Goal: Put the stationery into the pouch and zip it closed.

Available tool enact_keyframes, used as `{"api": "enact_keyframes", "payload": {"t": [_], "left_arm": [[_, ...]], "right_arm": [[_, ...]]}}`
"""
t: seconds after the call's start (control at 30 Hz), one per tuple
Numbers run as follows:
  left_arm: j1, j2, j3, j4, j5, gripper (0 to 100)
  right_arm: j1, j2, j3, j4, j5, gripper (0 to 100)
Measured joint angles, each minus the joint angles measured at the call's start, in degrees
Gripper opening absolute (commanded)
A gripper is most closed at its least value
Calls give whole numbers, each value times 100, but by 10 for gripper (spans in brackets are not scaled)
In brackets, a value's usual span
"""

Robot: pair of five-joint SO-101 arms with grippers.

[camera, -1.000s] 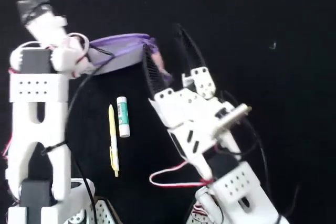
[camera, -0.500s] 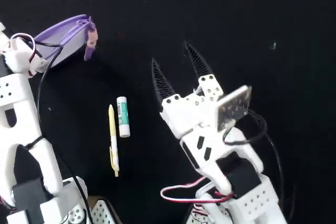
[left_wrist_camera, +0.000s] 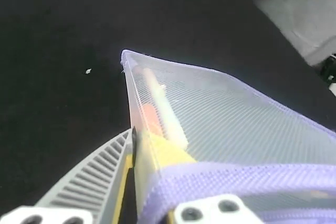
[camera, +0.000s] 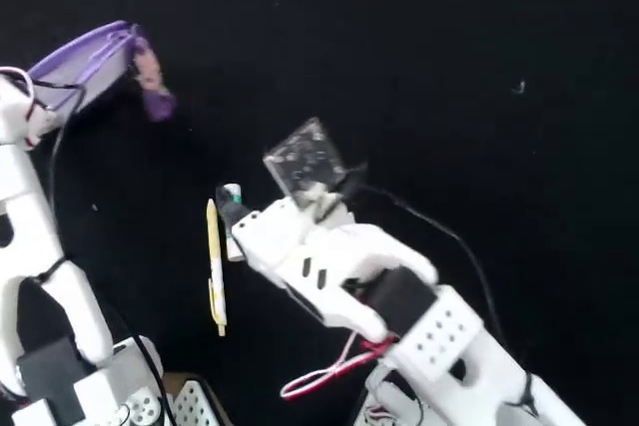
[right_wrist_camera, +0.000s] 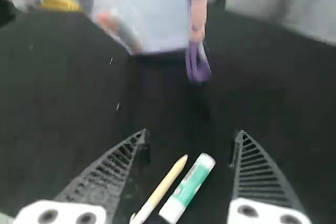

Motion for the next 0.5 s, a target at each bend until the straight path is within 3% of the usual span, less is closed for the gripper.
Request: {"api": "enact_keyframes", "payload": {"t": [0.17, 0.5], "left_arm": [[-413, 387, -114, -18, 9, 29], [-1046, 1037, -703, -18, 18, 29]], "right_arm": [[-378, 677, 0, -62, -35, 243], [-668, 2734, -141, -1116, -870, 243]]}}
